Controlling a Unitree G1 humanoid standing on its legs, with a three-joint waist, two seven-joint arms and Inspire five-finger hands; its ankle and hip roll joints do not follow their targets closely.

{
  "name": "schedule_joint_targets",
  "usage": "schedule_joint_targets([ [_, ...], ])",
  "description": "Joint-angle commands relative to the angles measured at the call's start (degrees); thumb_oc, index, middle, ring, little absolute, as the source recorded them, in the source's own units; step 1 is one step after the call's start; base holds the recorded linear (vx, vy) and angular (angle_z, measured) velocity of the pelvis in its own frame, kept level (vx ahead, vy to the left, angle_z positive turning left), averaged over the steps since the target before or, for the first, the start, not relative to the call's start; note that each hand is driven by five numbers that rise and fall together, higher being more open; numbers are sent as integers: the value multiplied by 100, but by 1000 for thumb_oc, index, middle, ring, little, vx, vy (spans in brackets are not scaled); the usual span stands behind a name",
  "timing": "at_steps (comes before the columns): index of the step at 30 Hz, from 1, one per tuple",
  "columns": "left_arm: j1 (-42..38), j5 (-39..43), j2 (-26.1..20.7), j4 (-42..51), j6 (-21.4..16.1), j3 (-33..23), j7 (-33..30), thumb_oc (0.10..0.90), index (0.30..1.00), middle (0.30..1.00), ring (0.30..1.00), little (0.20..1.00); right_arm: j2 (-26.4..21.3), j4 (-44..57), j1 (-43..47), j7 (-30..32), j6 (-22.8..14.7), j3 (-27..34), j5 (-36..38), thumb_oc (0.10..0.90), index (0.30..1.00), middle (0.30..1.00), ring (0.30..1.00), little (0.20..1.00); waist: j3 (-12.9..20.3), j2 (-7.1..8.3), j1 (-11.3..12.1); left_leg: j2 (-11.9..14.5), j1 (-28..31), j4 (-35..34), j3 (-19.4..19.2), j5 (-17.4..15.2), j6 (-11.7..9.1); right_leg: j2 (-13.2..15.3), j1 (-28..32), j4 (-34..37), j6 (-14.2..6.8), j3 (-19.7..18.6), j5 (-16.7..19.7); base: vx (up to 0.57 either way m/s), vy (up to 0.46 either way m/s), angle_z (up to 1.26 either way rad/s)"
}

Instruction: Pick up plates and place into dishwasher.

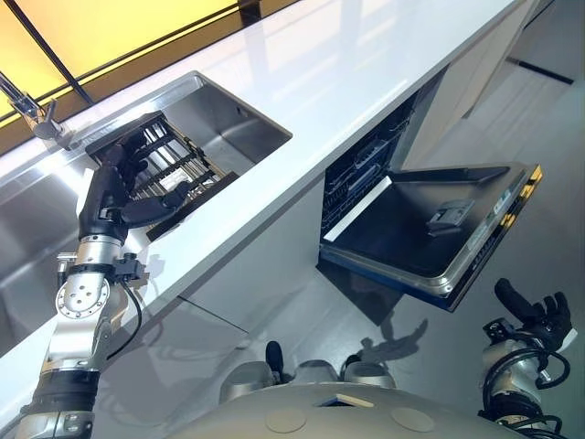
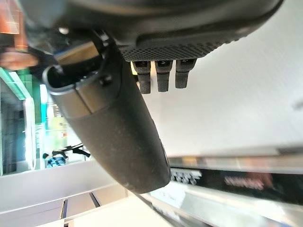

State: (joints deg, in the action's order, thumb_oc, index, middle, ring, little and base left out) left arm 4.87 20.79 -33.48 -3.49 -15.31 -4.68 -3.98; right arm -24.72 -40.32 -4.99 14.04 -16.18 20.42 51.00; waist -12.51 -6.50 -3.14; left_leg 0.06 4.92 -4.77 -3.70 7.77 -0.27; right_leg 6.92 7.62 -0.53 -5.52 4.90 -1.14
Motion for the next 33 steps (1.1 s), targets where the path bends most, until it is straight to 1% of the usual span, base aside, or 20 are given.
schedule_joint_targets([
  [1,-1576,26,-403,-231,-830,-84,-531,800,900,900,900,900,-884,43,1277,-1355,-305,101,1521,800,900,900,900,900,-555,-103,76,-329,-755,1337,174,-1082,22,-320,-1275,-1675,451,308,-809,-428,-45,12],
  [2,-1852,73,-507,-288,-890,-31,-634,800,900,900,900,900,-962,-106,1541,-1569,-278,56,1842,800,900,900,900,900,-757,-159,90,-318,-1102,1586,170,-1072,-2,-297,-1599,-1938,506,338,-853,-415,-68,11],
  [3,-2081,108,-591,-358,-925,7,-704,800,900,900,900,900,-1026,-264,1773,-1668,-258,3,2093,800,900,900,900,900,-888,-189,109,-309,-1388,1807,153,-1082,-18,-277,-1879,-2183,547,366,-899,-339,-66,2],
  [5,-2402,93,-692,-461,-960,94,-844,800,900,900,900,900,-1100,-504,2083,-1768,-224,-61,2332,800,900,900,900,900,-1032,-230,142,-304,-1744,2073,137,-1094,-44,-269,-2228,-2501,603,397,-967,-218,-71,-2],
  [7,-2816,115,-825,-495,-896,202,-1069,800,900,900,900,900,-1159,-731,2444,-1822,-280,-210,2592,800,900,900,900,900,-1237,-293,180,-340,-2162,2376,125,-1094,-59,-269,-2659,-2916,676,429,-1057,-187,-51,0],
  [9,-3118,59,-871,-521,-829,273,-1285,800,900,900,900,900,-1191,-818,2738,-1956,-103,-289,2882,800,900,900,900,900,-1363,-353,197,-393,-2446,2568,149,-1080,-66,-273,-2986,-3241,735,412,-1140,-91,14,13],
  [10,-3249,149,-920,-521,-828,288,-1396,800,900,900,900,900,-1205,-826,2901,-2107,-20,-373,2972,800,900,900,900,900,-1440,-388,202,-455,-2612,2726,162,-1124,-65,-239,-3212,-3532,761,374,-1263,-67,47,15],
  [11,-3278,198,-934,-511,-821,283,-1424,800,900,900,900,900,-1204,-824,2931,-2154,33,-393,2998,800,900,900,900,900,-1455,-400,206,-461,-2659,2735,164,-1084,-56,-241,-3273,-3568,778,374,-1237,-49,58,4],
  [13,-3352,288,-930,-455,-790,215,-1565,800,900,900,900,900,-1183,-865,3044,-2435,286,-474,3052,800,900,900,900,900,-1500,-420,225,-512,-2793,2838,186,-1081,-42,-219,-3459,-3782,808,335,-1291,-22,59,-8],
  [14,-3359,354,-906,-481,-830,191,-1594,800,900,900,900,900,-1185,-909,3111,-2540,399,-514,2993,800,900,900,900,900,-1520,-413,227,-542,-2822,2912,191,-1136,-43,-195,-3501,-3882,813,312,-1362,8,71,-5],
  [16,-3337,320,-862,-459,-867,99,-1676,800,900,900,900,900,-1151,-893,3223,-2800,636,-656,2860,800,900,900,900,900,-1555,-410,262,-563,-2851,2975,212,-1137,-44,-185,-3531,-3965,831,283,-1375,15,74,0],
  [17,-3320,316,-858,-444,-870,70,-1680,800,900,900,900,900,-1138,-857,3257,-2835,695,-698,2799,800,900,900,900,900,-1567,-399,266,-565,-2851,2990,216,-1136,-45,-183,-3523,-3976,837,281,-1375,3,65,-4],
  [21,-3180,151,-869,-228,-941,-133,-1728,800,900,900,900,900,-1047,-181,3294,-3465,1183,-1057,2567,800,900,900,900,900,-1611,-296,332,-571,-2940,3118,214,-1165,-23,-152,-3587,-4032,835,278,-1346,-35,63,-5],
  [22,-3158,136,-871,-204,-955,-156,-1721,800,900,900,900,900,-1031,-81,3288,-3512,1209,-1094,2542,800,900,900,900,900,-1609,-281,340,-572,-2960,3140,213,-1174,-17,-151,-3599,-4038,833,283,-1341,-54,26,-9],
  [24,-3073,62,-896,-99,-1032,-229,-1688,800,900,900,900,900,-929,531,3265,-3795,1296,-1306,2535,800,900,900,900,900,-1611,-206,375,-573,-3046,3267,203,-1237,10,-151,-3652,-4066,824,303,-1317,-67,25,-10],
  [27,-2927,-109,-836,27,-1099,-298,-1649,800,900,900,900,900,-623,1639,3221,-4193,1384,-1643,2435,800,900,900,900,900,-1628,-61,424,-597,-3188,3593,184,-1402,61,-139,-3694,-4130,803,332,-1267,-55,20,-1],
  [29,-2888,-197,-793,41,-1051,-318,-1583,800,900,900,900,900,-381,2292,3293,-4409,1507,-1876,2307,800,900,900,900,900,-1607,35,469,-605,-3158,3732,180,-1517,109,-108,-3629,-4085,768,354,-1199,15,39,-13],
  [31,-2879,-231,-772,1,-1033,-326,-1569,800,900,900,900,900,-256,2736,3443,-4624,1637,-2060,2203,800,900,900,900,900,-1603,82,500,-605,-3078,3776,173,-1574,150,-93,-3548,-4043,739,356,-1152,36,94,-29],
  [33,-2841,-174,-765,-68,-1047,-337,-1528,800,900,900,900,900,-82,3434,3629,-4629,1837,-2310,2073,800,900,900,900,900,-1550,107,532,-624,-2972,3753,170,-1596,185,-111,-3446,-3948,714,303,-1101,50,124,-29],
])
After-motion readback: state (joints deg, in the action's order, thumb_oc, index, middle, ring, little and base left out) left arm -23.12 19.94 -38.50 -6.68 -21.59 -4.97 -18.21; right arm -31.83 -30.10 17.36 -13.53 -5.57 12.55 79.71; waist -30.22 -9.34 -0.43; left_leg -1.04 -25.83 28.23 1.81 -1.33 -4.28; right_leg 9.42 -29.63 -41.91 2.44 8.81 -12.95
